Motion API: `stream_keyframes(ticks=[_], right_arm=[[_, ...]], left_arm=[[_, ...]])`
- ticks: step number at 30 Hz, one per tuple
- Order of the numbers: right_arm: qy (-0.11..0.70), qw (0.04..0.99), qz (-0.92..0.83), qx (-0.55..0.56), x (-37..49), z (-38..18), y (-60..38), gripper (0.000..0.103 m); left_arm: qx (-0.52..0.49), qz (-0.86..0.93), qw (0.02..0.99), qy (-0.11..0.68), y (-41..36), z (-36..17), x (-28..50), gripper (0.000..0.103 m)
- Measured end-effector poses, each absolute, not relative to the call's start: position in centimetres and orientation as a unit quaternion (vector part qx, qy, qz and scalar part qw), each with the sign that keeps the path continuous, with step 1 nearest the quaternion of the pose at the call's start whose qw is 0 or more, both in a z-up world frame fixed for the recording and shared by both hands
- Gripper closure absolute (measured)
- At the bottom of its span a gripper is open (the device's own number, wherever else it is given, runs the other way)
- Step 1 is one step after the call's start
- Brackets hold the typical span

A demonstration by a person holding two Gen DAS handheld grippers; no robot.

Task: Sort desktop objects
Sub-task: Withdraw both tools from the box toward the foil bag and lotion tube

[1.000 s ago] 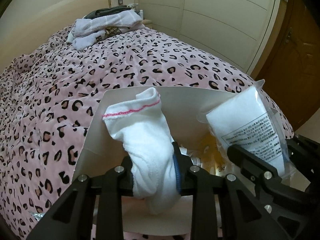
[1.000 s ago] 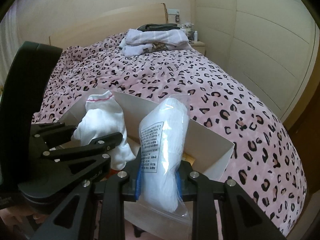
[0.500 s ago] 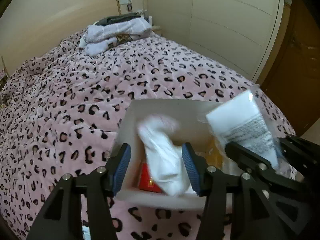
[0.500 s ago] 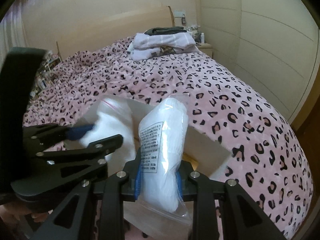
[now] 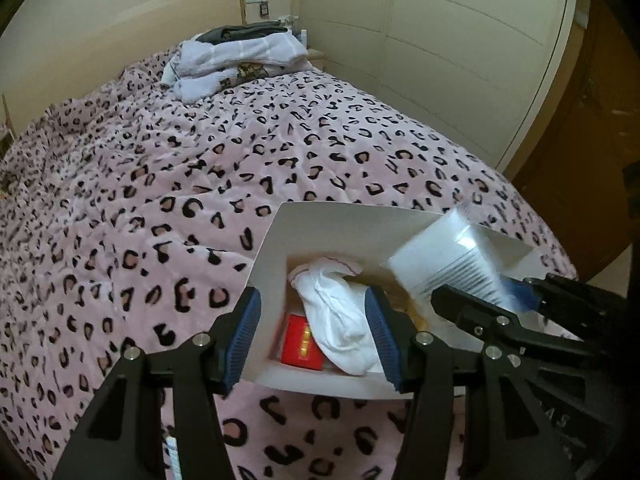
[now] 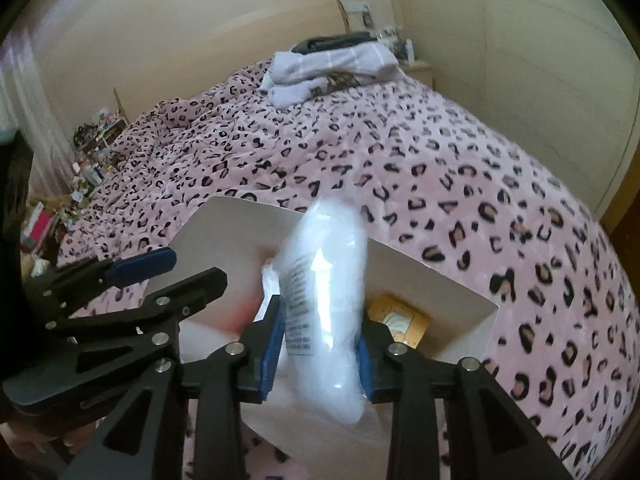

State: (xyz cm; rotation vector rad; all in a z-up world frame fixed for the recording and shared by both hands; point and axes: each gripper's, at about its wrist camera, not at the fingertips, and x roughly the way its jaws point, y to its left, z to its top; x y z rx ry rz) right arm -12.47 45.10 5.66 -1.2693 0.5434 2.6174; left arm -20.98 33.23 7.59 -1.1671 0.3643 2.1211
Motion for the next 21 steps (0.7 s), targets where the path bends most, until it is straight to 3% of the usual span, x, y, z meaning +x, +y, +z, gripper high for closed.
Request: stream_keyframes(ticks=[2, 3, 5, 12, 21], right_arm=[[0.195, 0.099, 0.878, -0.426, -12.1, 6.1, 45.7, 0.067], [0.201, 0.102, 0.878, -0.423, -11.9, 6.4, 45.9, 0.067], [0.203, 0.102, 0.878, -0.422, -11.6, 6.8, 46.2, 0.067], [0.202, 0.110, 0.883, -0.409, -9.8, 8.7, 46.1, 0.067], [0.193, 0.106, 0.893, -0.393, -5.0, 10.2, 43.5, 0.067]], left_arm=[[-0.439, 0.821, 0.337, 0.143, 33.1, 8.3, -20.6, 0.035], [-0.432, 0.826, 0.331, 0.146, 33.0, 8.7, -20.3, 0.026], [-0.415, 0.836, 0.326, 0.150, 32.7, 9.7, -19.8, 0.022], [-0.399, 0.853, 0.306, 0.139, 30.0, 12.3, -18.2, 0.020], [-0.389, 0.875, 0.256, 0.130, 23.5, 11.7, -14.0, 0.018]])
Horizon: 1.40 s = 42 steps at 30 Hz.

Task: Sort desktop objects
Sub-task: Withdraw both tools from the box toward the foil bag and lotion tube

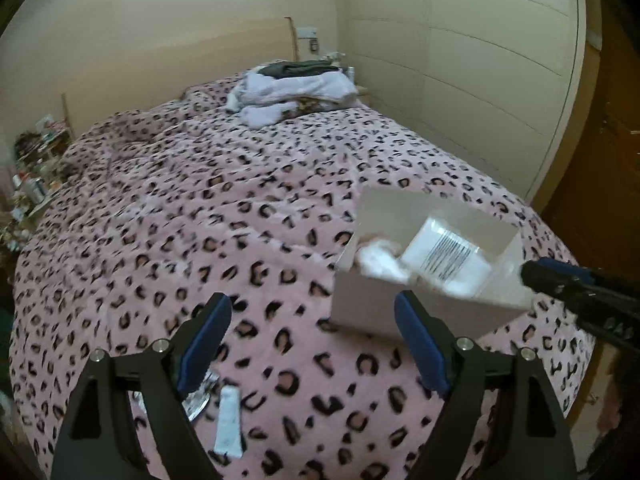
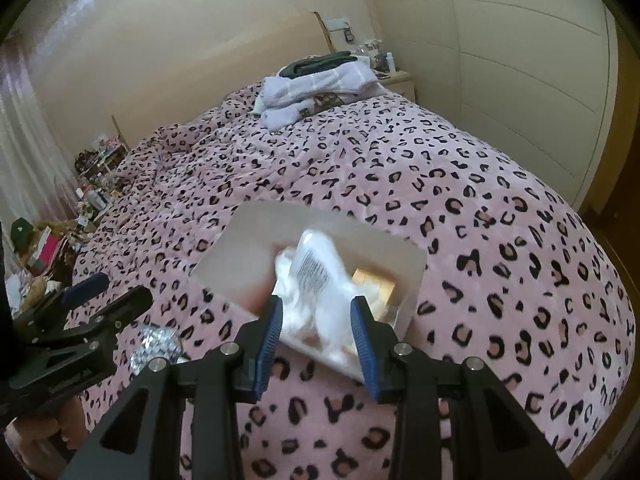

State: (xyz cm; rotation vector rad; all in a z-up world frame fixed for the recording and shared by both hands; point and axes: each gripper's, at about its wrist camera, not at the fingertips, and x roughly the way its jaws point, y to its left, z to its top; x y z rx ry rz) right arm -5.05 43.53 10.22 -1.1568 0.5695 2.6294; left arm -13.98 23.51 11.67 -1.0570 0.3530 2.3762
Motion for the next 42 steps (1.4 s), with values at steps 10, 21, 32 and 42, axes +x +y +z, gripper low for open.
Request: stream_keyframes(ticks=[10, 21, 32, 42], right_arm=[[0.170, 0.069, 0.898, -0.400, -1.6, 10.5, 37.6, 0.067], [0.146, 0.014, 0.900, -0.410, -1.0, 10.2, 30.6, 0.067], [0.145, -0.030, 0.884, -0.443, -1.0, 6.7, 25.0, 0.067], [0.145, -0.046, 0.858, -0.490, -1.4, 1.3, 21.8, 0.067]], left_arm=[[-0.408, 0.878, 0.223, 0.115, 16.7, 9.6, -9.2, 0.018], [-0.413, 0.885, 0.189, 0.100, 10.4, 9.2, -5.2, 0.017], [-0.433, 0.889, 0.132, 0.066, 4.1, 6.8, -4.0, 0.017], [-0.493, 0.867, 0.069, 0.034, -2.0, 0.6, -3.5, 0.017]])
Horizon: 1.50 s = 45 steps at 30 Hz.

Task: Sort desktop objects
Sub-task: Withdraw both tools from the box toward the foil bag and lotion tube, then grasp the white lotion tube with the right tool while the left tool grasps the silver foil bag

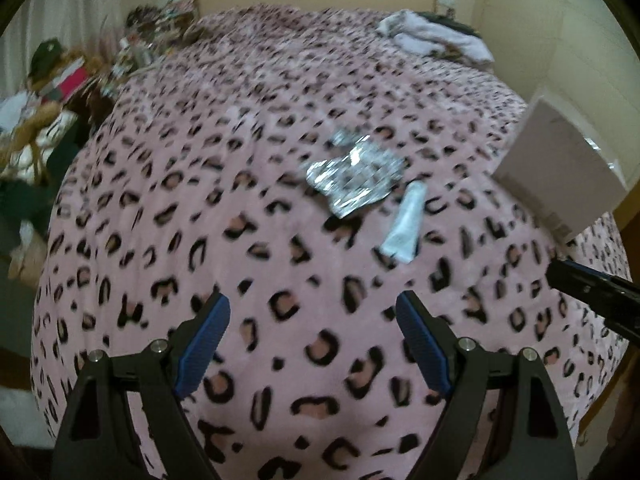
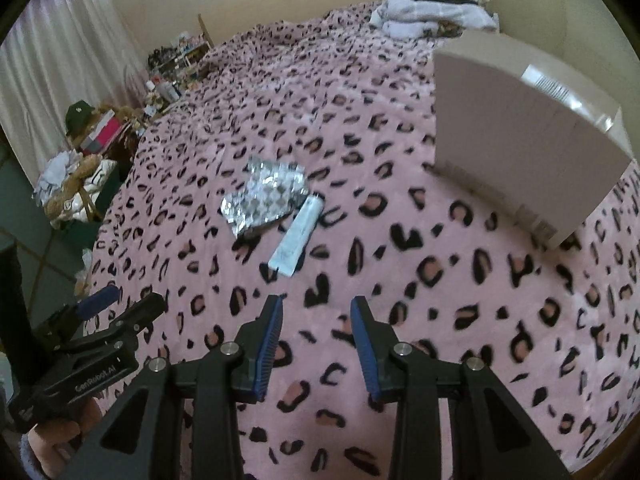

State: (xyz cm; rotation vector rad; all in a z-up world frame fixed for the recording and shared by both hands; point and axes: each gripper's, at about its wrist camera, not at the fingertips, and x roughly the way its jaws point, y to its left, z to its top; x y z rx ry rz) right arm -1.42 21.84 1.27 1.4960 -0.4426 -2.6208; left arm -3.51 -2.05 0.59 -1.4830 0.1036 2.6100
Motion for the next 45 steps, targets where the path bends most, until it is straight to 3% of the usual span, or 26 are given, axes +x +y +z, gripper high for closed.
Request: stream_keyframes(ticks=[21, 30, 33, 45], right_arm=[[-0.167, 0.029, -0.827, 0.536, -5.1, -5.3, 18.7, 0.067], [-0.194, 0.011, -0.824, 0.532, -8.5, -6.4, 19.0, 0.067], [-0.203, 0.000, -0.825, 0.527, -10.0, -6.6, 19.2, 0.067], [-0.197, -0.029, -0.830, 0.520, -14.7, -8.6, 18.4, 0.067]], left_arm=[[-0.513, 0.854, 0.079, 0.039, -1.6, -3.1, -8.0, 0.017], [-0.495, 0.860, 0.108, 0.051, 0.3, -2.7, -13.7, 0.016], [-0.490, 0.861, 0.125, 0.049, 1.2, -2.6, -16.4, 0.008], [-0.532, 0.833, 0.148, 0.024, 4.8, -5.7, -24.5, 0.008]])
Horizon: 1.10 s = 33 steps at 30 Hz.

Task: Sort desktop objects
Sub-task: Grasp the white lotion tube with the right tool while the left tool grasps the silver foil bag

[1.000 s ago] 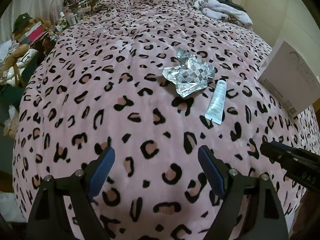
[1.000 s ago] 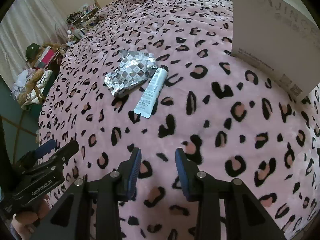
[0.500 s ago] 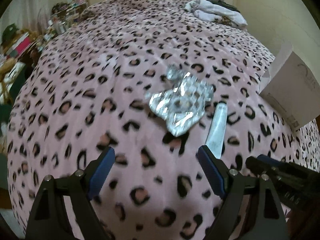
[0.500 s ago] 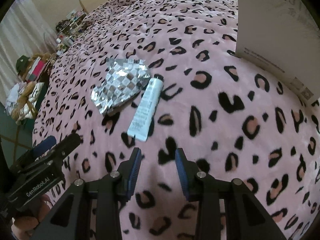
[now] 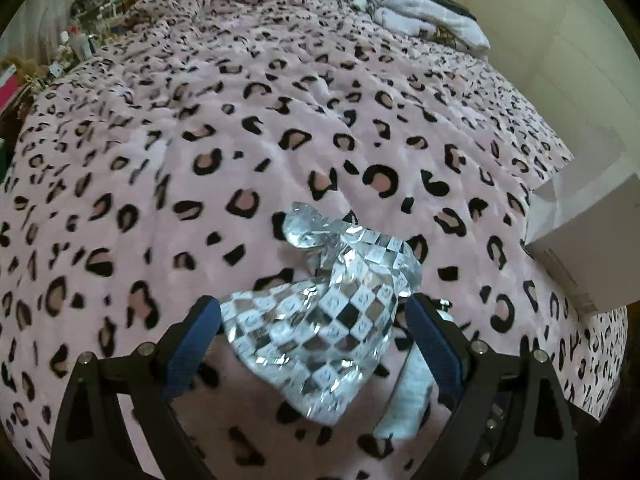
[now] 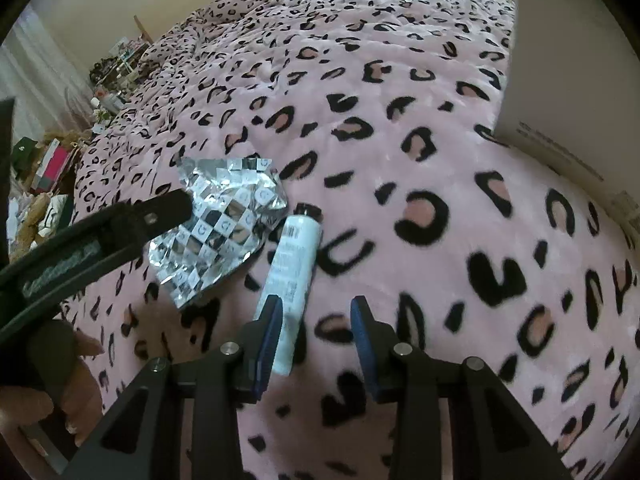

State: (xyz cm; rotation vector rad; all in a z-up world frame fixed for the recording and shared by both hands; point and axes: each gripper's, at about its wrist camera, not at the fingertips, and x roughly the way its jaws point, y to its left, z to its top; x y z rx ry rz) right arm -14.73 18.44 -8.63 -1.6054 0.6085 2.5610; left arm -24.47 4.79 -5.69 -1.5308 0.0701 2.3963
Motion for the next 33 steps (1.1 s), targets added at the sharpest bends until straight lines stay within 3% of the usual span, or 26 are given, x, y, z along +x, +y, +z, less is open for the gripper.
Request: stream_keyframes(ticks=[5, 11, 18, 22, 25, 28, 33], right_arm=[[0.195, 0.037, 0.833, -0.516, -16.3, -9.7, 18.2, 0.065], [0.202, 0.043, 0.834, -0.512, -17.9, -11.2, 17.5, 0.046], [0.199, 0.027, 0.847, -0.492, -17.7, -11.9, 17.2, 0.044], [0.188, 0.019, 0.848, -0.496, -17.5, -11.9, 17.1, 0.046], [0.188, 0.016, 0.848, -0.496, -17.4, -11.9, 17.4, 0.056], [0.193, 0.011, 0.846, -0.497, -17.3, -12.1, 17.8, 0.075], [0.211, -0.004, 0.842, -0.496, -17.0, -12.1, 18.7, 0.076]], left_arm=[[-0.549, 0.822, 0.146, 0.026, 5.8, -7.6, -25.8, 0.008], [-0.559, 0.815, 0.150, 0.022, 6.4, -9.6, -26.7, 0.006], [-0.550, 0.819, 0.163, 0.005, 5.7, -10.5, -25.6, 0.006], [-0.548, 0.818, 0.170, 0.038, 6.7, -10.9, -24.6, 0.004], [-0.548, 0.819, 0.164, 0.049, 7.1, -11.5, -24.5, 0.005], [-0.543, 0.824, 0.162, 0.011, 6.0, -11.7, -24.7, 0.011], [-0.525, 0.835, 0.161, -0.026, 4.5, -10.6, -24.4, 0.043]])
